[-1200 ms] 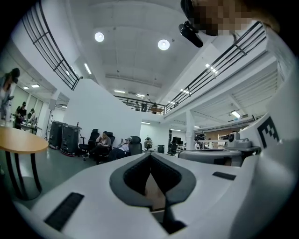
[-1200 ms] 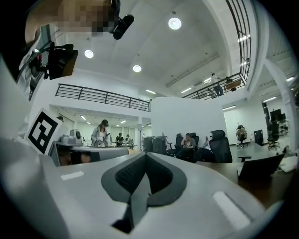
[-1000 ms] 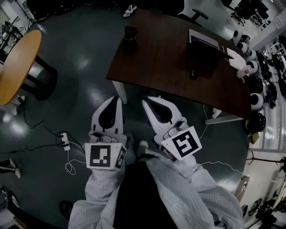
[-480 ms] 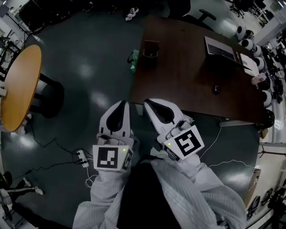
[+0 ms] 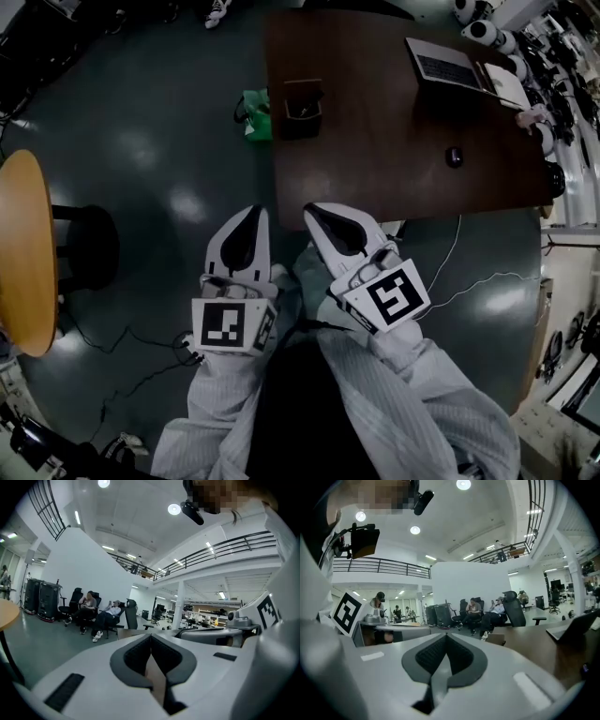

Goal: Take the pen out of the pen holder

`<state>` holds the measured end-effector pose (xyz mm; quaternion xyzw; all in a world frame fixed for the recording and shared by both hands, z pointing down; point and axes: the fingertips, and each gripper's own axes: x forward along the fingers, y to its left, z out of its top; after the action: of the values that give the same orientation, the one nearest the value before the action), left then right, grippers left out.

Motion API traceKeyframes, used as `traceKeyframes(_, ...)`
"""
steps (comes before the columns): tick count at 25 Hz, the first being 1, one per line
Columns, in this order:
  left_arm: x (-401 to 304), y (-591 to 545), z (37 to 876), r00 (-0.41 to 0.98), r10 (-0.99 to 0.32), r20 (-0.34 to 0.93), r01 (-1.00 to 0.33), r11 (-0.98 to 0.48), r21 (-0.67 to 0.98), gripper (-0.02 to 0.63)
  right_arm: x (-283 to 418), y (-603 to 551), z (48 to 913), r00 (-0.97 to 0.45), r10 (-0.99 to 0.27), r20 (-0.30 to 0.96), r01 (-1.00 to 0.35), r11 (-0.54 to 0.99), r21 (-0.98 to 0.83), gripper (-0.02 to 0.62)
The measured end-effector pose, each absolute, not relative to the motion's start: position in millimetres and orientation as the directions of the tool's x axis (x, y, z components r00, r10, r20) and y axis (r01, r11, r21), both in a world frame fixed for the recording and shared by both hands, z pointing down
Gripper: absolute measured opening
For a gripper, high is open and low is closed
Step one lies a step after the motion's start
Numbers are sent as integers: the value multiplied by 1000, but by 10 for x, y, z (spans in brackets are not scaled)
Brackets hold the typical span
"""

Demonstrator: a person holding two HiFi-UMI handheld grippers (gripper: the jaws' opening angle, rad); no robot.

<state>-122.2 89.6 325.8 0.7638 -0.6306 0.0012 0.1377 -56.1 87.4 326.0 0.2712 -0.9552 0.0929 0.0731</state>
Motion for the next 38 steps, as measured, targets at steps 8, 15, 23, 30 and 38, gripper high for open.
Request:
traceKeyframes(8, -1181, 8, 3500, 258, -945, 202, -953, -215, 212, 6, -368, -33, 3573, -779, -582, 236, -618, 776, -125, 2)
traceKeyframes(15, -1062, -895, 3440, 251, -947, 202, -957, -212, 196, 6, -286, -912, 3574, -795, -542, 273, -592, 791, -151, 2)
traceKeyframes(23, -950, -1377, 3637, 271, -930, 249, -953, -223, 205, 6, -226, -1447, 3737, -790, -533, 304, -598, 779, -189, 2)
traceKeyframes(30, -888, -1573, 4020, 314, -882, 352, -950, -288, 124, 6, -201, -1474, 3854, -746, -579, 328, -658, 717, -231, 2)
traceKeyframes(38, -588, -1803, 4502, 302, -851, 430, -951, -301, 73, 86, 79, -1519, 4021, -691, -621, 370, -718, 648, -254, 2)
